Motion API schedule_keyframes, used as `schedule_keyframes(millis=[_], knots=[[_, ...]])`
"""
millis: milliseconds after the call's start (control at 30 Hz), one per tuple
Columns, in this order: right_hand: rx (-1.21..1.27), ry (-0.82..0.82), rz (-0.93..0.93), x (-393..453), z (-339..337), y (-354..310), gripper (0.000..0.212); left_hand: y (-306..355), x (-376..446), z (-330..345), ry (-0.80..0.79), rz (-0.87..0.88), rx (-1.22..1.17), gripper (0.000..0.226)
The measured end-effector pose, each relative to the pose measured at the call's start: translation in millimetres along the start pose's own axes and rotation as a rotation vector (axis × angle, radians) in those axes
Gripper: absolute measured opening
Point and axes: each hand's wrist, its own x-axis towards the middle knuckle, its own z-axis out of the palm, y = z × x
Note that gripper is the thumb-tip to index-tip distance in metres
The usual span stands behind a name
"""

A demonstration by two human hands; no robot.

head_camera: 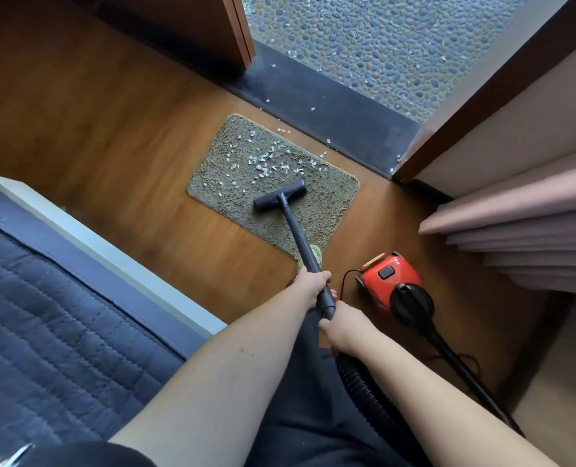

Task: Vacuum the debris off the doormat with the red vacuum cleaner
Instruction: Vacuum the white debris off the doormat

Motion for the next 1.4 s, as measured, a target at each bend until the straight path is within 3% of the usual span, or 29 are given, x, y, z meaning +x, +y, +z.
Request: schedule_keyframes(millis=[133, 267, 500, 700, 900, 1033, 1133, 1400], knots=[[0.028, 0.015, -0.003, -3.9, 7.0, 12.8, 0.039, -11.5, -4.5, 4.4, -0.017, -0.014, 0.049, 0.056], [0.046, 0.014, 0.017, -0.2, 9.1, 10.3, 0.036, -7.4, -5.8, 3.4, -0.02, 0.008, 0.102, 0.048], [0.145, -0.046, 0.078, 14.8, 5.2, -35.9, 0.043, 35.3, -0.7, -17.4, -0.027, 0.043, 0.178, 0.044], [0.136, -0.054, 0.045, 34.2, -10.9, -80.7, 0.046, 81.0, 12.0, -31.4, 0.0, 0.078, 0.216, 0.028], [0.098, -0.091, 0.046, 34.2, -22.3, -81.4, 0.046, 87.9, 7.6, -27.4, -0.002, 0.076, 0.26, 0.022], [0.16, -0.073, 0.059, 16.9, -14.4, -53.5, 0.044, 60.5, -7.8, -15.8, -0.04, 0.039, 0.202, 0.034], [0.128, -0.035, 0.063, 3.2, -3.5, -26.3, 0.041, 29.3, -9.3, -9.3, -0.054, -0.015, 0.176, 0.058], [0.108, 0.008, 0.037, -4.6, -2.8, -3.3, 0.038, 12.4, -13.9, 2.3, -0.041, 0.019, 0.165, 0.053]])
